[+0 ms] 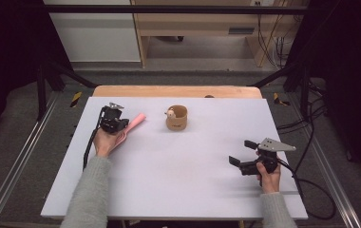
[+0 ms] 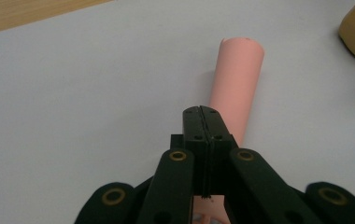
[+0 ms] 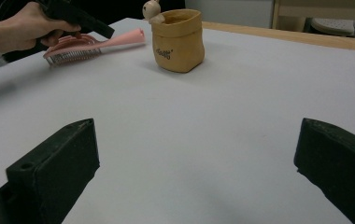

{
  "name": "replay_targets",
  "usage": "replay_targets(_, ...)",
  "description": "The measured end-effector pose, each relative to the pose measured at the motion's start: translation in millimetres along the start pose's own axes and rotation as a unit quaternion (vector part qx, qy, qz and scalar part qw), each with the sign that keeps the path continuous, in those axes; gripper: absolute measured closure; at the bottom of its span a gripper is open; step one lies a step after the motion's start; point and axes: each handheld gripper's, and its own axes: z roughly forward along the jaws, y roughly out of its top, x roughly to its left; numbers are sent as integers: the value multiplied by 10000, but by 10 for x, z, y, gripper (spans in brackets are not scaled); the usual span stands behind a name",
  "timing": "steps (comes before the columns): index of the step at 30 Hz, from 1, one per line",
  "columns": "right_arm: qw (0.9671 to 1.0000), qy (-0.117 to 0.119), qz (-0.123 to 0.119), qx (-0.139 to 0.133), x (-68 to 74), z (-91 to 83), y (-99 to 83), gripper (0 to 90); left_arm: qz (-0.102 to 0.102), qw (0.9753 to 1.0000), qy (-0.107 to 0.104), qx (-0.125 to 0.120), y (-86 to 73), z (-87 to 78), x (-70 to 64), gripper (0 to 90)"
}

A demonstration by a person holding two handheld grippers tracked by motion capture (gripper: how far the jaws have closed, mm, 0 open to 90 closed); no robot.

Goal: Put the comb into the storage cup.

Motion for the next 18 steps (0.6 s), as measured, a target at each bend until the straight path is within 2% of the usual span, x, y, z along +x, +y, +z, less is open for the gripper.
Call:
replay_targets(8,10000,8,-1,8,0,4,-2,4,-45,10000,-54,35,9,3,2,900)
replay_targets(18,10000,5,1,2,0,0,0,4,6,9999,-96,86,6,20,-34,900)
